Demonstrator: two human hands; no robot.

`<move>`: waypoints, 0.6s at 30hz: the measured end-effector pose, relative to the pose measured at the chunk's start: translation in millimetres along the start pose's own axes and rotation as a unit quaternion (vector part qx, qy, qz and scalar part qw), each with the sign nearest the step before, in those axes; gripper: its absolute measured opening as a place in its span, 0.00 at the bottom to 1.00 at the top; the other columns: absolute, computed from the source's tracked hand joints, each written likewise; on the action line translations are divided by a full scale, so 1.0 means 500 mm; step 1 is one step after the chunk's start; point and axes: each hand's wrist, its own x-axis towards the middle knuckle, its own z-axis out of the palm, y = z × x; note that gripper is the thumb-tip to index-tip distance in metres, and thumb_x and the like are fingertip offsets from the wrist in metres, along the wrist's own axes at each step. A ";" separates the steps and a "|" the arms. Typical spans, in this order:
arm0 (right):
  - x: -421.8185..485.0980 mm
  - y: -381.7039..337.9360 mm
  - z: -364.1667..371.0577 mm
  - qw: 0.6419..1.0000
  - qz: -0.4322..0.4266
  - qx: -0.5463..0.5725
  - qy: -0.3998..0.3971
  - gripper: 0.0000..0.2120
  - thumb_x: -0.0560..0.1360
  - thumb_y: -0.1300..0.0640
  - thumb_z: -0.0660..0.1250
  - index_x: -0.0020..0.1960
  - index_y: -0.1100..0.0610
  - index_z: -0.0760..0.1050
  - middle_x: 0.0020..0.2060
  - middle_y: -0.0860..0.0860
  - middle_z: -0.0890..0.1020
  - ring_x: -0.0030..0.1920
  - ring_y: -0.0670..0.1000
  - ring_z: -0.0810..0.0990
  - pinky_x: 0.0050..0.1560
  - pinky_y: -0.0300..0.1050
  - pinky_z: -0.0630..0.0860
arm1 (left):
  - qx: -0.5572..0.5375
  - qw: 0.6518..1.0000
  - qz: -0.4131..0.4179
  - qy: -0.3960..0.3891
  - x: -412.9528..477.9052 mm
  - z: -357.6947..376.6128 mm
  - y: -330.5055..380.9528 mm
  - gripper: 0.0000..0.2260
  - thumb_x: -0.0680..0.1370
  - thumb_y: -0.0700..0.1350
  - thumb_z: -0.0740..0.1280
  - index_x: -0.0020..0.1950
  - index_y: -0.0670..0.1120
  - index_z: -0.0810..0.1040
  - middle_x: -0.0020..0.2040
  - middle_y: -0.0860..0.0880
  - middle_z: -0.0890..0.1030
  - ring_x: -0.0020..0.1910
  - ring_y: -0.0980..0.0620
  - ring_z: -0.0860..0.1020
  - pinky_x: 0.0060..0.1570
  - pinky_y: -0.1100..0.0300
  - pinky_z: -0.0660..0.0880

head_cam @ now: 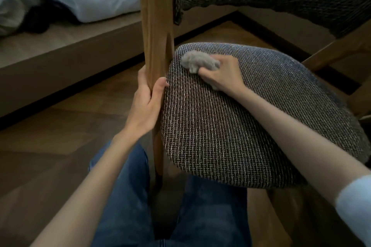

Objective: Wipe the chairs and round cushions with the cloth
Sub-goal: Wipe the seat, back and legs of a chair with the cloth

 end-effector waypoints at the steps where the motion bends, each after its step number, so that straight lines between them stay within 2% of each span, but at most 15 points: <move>1: -0.041 -0.005 -0.010 1.000 -0.014 0.023 -0.009 0.07 0.73 0.56 0.71 0.39 0.47 0.75 0.27 0.42 0.76 0.23 0.39 0.72 0.22 0.29 0.68 | -0.011 1.000 -0.001 0.009 0.000 0.003 -0.001 0.23 0.82 0.52 0.55 0.72 0.41 0.60 0.46 0.59 0.77 0.48 0.68 0.76 0.52 0.76 0.68; 4: -0.138 -0.011 -0.040 0.995 -0.063 0.075 -0.036 0.06 0.69 0.56 0.72 0.45 0.48 0.77 0.31 0.40 0.78 0.25 0.39 0.76 0.22 0.29 0.70 | -0.059 0.998 -0.012 0.020 0.001 0.011 -0.003 0.24 0.80 0.53 0.57 0.71 0.40 0.62 0.44 0.57 0.77 0.46 0.64 0.76 0.55 0.69 0.70; 7: -0.135 -0.005 -0.038 0.993 -0.098 0.055 0.037 0.13 0.68 0.48 0.68 0.49 0.51 0.78 0.37 0.44 0.80 0.31 0.37 0.76 0.31 0.26 0.72 | -0.083 0.996 -0.016 0.013 0.002 0.012 -0.004 0.25 0.79 0.53 0.56 0.70 0.39 0.62 0.44 0.55 0.76 0.46 0.62 0.76 0.55 0.68 0.71; 8: -0.113 0.002 -0.034 0.991 -0.089 0.053 0.079 0.14 0.68 0.46 0.68 0.50 0.52 0.79 0.39 0.46 0.81 0.34 0.38 0.77 0.35 0.27 0.73 | -0.086 0.996 -0.018 0.006 0.002 0.013 -0.004 0.25 0.79 0.53 0.56 0.71 0.38 0.62 0.45 0.54 0.76 0.46 0.62 0.76 0.54 0.69 0.70; 10: -0.043 0.018 -0.028 0.987 -0.050 0.028 0.148 0.17 0.69 0.45 0.67 0.53 0.54 0.81 0.47 0.49 0.82 0.44 0.45 0.79 0.45 0.34 0.74 | -0.091 0.996 -0.023 -0.004 0.000 0.011 -0.003 0.25 0.79 0.52 0.56 0.71 0.36 0.61 0.47 0.53 0.76 0.47 0.62 0.76 0.55 0.70 0.70; 11: 0.001 0.032 -0.024 0.987 -0.025 -0.003 0.161 0.18 0.70 0.46 0.67 0.55 0.56 0.81 0.52 0.51 0.82 0.49 0.47 0.77 0.49 0.36 0.71 | -0.096 0.995 -0.024 -0.008 -0.001 0.010 -0.002 0.25 0.80 0.52 0.55 0.71 0.36 0.61 0.50 0.51 0.77 0.49 0.61 0.76 0.56 0.70 0.70; 13: 0.086 0.053 -0.012 0.986 0.014 -0.059 0.153 0.16 0.73 0.47 0.67 0.56 0.55 0.79 0.57 0.52 0.80 0.56 0.52 0.74 0.50 0.38 0.62 | -0.103 0.994 -0.028 -0.014 -0.002 0.007 -0.003 0.26 0.80 0.52 0.56 0.71 0.36 0.60 0.57 0.42 0.77 0.53 0.58 0.75 0.61 0.65 0.70; 15: 0.149 0.063 0.007 0.989 0.057 -0.059 0.123 0.13 0.75 0.46 0.66 0.55 0.52 0.79 0.58 0.51 0.79 0.59 0.56 0.72 0.49 0.40 0.59 | -0.098 0.995 -0.030 -0.021 -0.002 0.005 -0.003 0.26 0.79 0.52 0.56 0.72 0.37 0.60 0.62 0.39 0.75 0.55 0.57 0.75 0.63 0.65 0.69; 18: 0.196 0.069 0.046 0.988 0.077 -0.075 0.110 0.13 0.75 0.40 0.63 0.47 0.47 0.78 0.51 0.49 0.80 0.57 0.58 0.72 0.48 0.46 0.61 | -0.103 0.994 -0.037 -0.028 -0.001 0.003 -0.001 0.28 0.79 0.55 0.56 0.73 0.39 0.59 0.64 0.38 0.74 0.57 0.56 0.74 0.65 0.62 0.68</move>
